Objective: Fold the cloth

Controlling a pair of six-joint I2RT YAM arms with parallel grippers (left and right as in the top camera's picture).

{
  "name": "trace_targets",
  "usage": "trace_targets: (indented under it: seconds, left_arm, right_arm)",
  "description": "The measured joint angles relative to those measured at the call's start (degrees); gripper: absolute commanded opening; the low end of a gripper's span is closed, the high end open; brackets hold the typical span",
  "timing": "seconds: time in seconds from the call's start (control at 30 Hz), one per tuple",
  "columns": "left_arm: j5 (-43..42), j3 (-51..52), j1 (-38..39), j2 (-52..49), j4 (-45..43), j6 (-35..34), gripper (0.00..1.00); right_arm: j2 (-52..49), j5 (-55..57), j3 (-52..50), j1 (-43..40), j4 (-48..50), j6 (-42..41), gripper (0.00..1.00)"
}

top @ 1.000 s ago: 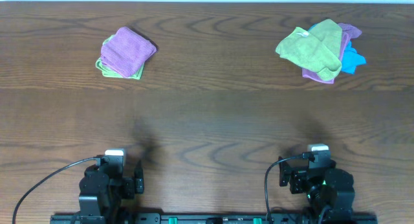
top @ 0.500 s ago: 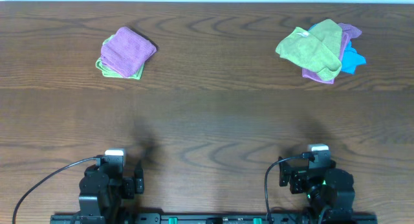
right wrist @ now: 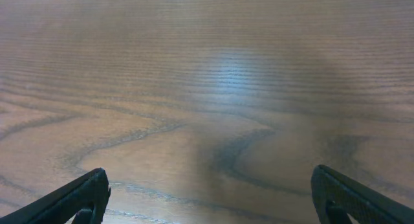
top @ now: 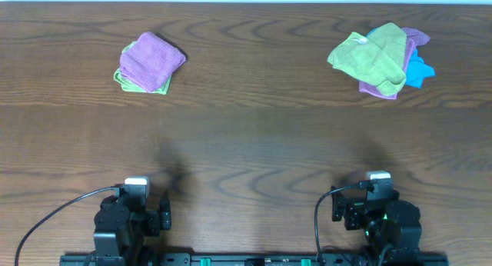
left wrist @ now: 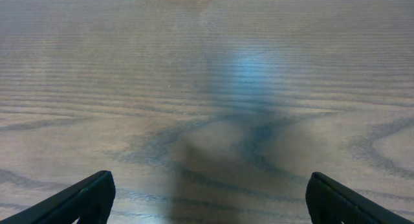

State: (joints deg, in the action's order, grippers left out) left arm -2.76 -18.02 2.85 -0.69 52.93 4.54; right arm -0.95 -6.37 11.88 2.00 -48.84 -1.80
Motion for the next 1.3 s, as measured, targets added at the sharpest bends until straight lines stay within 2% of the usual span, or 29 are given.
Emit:
trace_targets:
  seconds: [0.43,0.57,1.07,1.3]
  left_arm:
    - [0.0,0.0,0.0,0.0,0.0,0.0,0.95]
    - [0.1,0.0,0.0,0.1,0.0,0.0,0.95]
    - [0.2,-0.1,0.0,0.1,0.1,0.0,0.95]
    - [0.2,-0.1,0.0,0.1,0.1,0.0,0.96]
  right_arm:
    - [-2.5,0.0,0.7,0.0,1.8,-2.1,0.99]
    - [-13.5,0.0,8.2,-1.1,0.8,-3.3,0.99]
    - [-68.3,1.0,58.1,-8.9,-7.0,-4.1,0.99]
    - [-89.1,2.3,74.9,-12.2,-5.7,-4.1,0.99]
